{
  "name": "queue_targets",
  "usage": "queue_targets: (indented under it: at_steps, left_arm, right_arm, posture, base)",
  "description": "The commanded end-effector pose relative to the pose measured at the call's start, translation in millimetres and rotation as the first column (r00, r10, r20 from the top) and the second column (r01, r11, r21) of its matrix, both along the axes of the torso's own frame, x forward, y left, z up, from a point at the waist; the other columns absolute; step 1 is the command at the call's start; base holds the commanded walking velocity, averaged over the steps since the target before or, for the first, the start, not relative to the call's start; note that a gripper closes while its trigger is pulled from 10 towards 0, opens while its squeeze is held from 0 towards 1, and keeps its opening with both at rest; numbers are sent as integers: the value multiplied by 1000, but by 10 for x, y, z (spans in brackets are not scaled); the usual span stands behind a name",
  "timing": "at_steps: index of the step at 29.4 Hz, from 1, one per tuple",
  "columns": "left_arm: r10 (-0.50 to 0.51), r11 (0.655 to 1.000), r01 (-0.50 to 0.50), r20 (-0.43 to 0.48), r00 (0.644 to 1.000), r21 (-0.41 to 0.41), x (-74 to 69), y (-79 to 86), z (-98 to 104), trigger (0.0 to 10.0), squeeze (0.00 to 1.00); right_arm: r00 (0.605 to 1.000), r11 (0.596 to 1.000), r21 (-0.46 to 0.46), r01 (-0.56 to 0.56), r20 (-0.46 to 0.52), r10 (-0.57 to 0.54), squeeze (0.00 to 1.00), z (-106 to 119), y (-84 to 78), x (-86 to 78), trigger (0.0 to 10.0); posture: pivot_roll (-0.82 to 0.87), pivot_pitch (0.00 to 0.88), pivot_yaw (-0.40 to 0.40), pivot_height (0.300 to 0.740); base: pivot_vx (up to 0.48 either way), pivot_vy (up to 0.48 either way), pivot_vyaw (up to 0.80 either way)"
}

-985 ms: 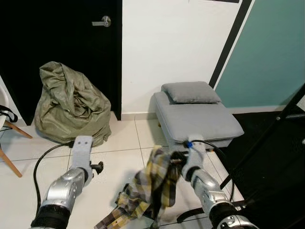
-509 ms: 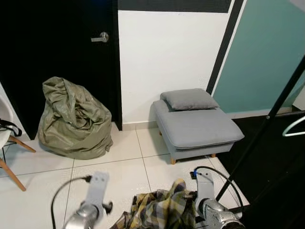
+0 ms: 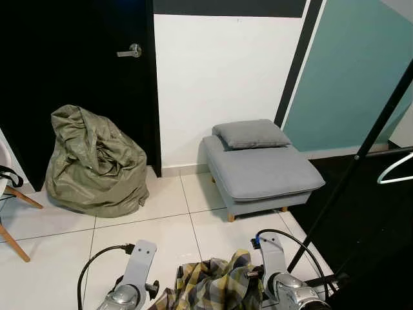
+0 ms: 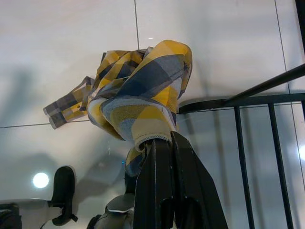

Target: Hang hanger

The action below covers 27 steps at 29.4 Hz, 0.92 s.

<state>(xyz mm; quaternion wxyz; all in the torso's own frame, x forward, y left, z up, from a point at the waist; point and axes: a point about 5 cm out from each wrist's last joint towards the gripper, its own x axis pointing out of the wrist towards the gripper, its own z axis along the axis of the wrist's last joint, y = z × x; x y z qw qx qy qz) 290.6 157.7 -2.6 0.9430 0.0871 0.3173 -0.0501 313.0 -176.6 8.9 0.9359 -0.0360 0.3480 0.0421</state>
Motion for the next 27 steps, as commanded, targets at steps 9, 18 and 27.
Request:
queue_targets:
  at_steps: [9,18,27]
  left_arm:
    - [55,997,-60,-97,994,-54,-157,2,-190,10000,0]
    - [52,999,-53,-110,993,-10,-174,61,-218,10000,0]
    - [118,991,-125,-118,986,-52,-164,81,-219,10000,0]
  right_arm:
    - [999,1000,13,-2,-52,3,0,-70,-64,-75,10000]
    - [998,999,-7,-48,-37,47,0,-10,33,-4,10000]
    - [998,999,6,-43,-45,43,0,8,71,17,10000]
  posture:
    - [4,118,-64,740]
    - [26,105,-59,740]
    - [16,137,-98,740]
  base:
    - [0,0,0]
    - [0,0,0]
    - [0,0,0]
